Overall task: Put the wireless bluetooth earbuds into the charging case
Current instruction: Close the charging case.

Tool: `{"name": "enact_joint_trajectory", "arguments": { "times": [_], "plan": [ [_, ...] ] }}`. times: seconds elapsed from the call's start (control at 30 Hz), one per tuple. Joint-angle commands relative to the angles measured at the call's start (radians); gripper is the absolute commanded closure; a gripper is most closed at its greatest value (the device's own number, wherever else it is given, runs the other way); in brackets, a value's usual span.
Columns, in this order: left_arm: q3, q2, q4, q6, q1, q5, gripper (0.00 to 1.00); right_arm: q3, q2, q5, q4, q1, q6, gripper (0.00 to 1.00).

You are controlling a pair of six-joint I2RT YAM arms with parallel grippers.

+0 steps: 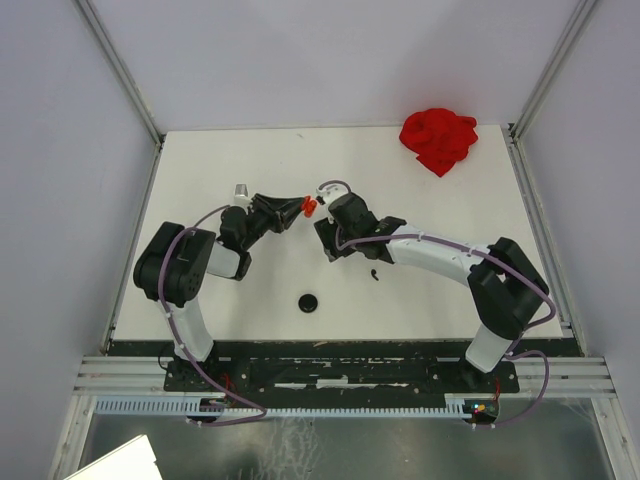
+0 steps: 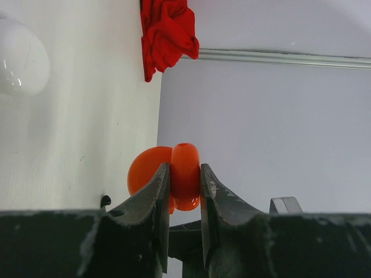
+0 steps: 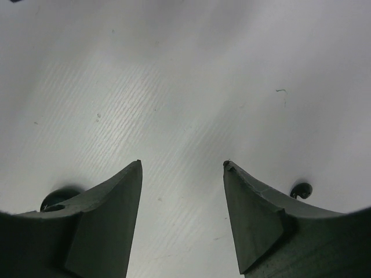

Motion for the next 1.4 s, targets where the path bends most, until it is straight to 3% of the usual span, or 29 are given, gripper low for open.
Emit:
{"name": "enact_joint_trajectory", "arguments": {
  "times": [0.0,0.1,0.37,0.7,1.37],
  "plan": [
    [-0.003,-0.005,0.092,-0.041,0.003,0.015,0.97,0.040,0.005,0.085,0.094,-0.004,0.013,0.33],
    [-0.018,-0.017,0.076,-0.052,0.002,-0.007,0.97,0.055,0.022,0.108,0.137,-0.005,0.018,0.32],
    [-0.055,-0.046,0.051,-0.146,-0.046,-0.131,0.97,-0.051,0.044,0.103,0.492,0.001,-0.043,0.29],
    [-0.041,-0.021,0.071,-0.226,-0.090,-0.178,0.97,0.008,0.133,0.206,0.512,0.027,-0.092,0.27],
    [-0.028,0.005,0.051,-0.251,-0.098,-0.152,0.97,-0.099,0.220,0.398,0.895,0.029,-0.218,0.24]
  ]
}}
